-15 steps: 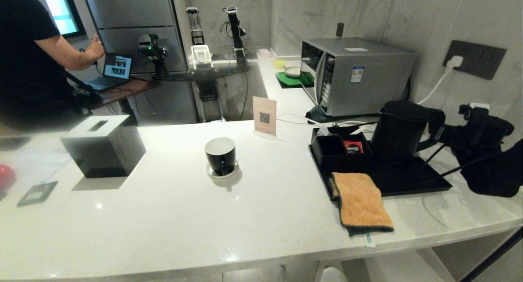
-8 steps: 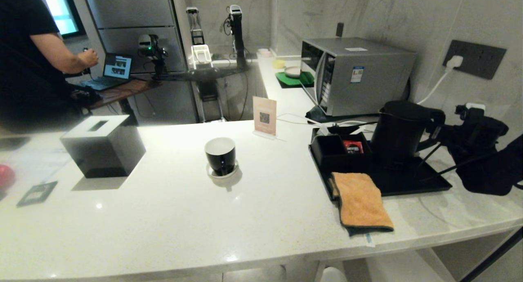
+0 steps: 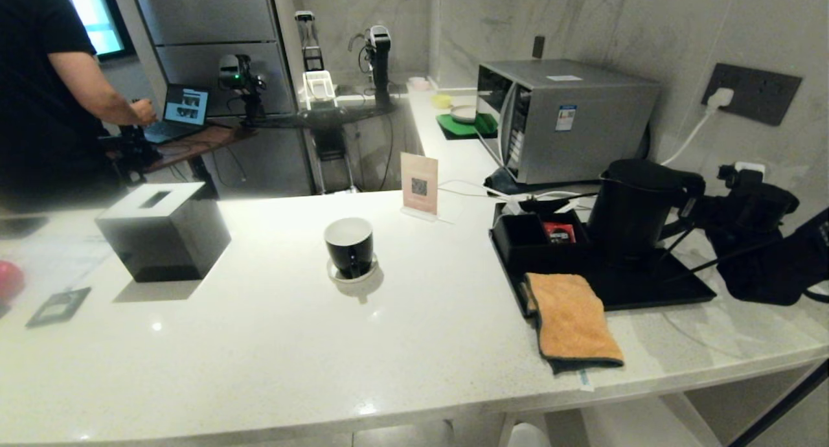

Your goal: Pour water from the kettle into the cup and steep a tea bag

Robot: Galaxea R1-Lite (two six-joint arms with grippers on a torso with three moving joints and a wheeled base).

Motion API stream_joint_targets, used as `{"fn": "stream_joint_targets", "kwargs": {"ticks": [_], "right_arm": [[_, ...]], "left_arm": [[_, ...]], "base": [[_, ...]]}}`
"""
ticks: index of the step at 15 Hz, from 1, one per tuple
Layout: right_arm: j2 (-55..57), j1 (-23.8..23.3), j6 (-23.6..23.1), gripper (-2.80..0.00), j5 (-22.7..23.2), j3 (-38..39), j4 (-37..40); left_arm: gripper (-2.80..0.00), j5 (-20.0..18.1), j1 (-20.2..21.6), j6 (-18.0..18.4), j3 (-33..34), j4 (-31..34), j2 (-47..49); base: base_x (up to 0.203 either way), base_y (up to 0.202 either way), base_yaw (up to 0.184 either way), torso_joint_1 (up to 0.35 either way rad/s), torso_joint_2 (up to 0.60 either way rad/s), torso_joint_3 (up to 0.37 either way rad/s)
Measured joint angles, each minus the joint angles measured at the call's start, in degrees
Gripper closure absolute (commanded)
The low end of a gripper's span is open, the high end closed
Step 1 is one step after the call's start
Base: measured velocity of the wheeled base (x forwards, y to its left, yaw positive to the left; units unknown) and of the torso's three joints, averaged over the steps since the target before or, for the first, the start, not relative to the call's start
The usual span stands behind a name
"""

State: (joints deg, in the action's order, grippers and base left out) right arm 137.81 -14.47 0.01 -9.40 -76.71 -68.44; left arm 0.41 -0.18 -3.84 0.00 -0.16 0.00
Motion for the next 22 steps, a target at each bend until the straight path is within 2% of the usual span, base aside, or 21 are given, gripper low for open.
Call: {"fn": "stream_joint_targets", "kwargs": {"ticks": [7,8,9,22], "right_arm": [[1.00,0.06,0.20,-2.80,0.13,-2.11,0.41],[1.17,0.06,0.21,-0.89,0.15,-2.73,0.52],[1.25,0.06,0.24,0.00,0.12,-3.09,0.61],[0.58,0.82,-0.06,0.00,0.03,-2.89,-0.03]], "left_arm": [[0.00,0.00,0.00,-0.01,0.00,0.02,0.00],[0.00,0.00,0.00,-0.01,0.00,0.00,0.00],[0.00,0.00,0.00,-0.01,0.00,0.00,0.00],[0.00,0.00,0.00,0.01,0.00,0.00,0.00]], "base": [[0.000,0.000,0.000,0.000,0.00,0.000],[0.000,0.000,0.000,0.000,0.00,0.000],[0.000,0.000,0.000,0.000,0.00,0.000],[0.000,0.000,0.000,0.000,0.00,0.000]]}}
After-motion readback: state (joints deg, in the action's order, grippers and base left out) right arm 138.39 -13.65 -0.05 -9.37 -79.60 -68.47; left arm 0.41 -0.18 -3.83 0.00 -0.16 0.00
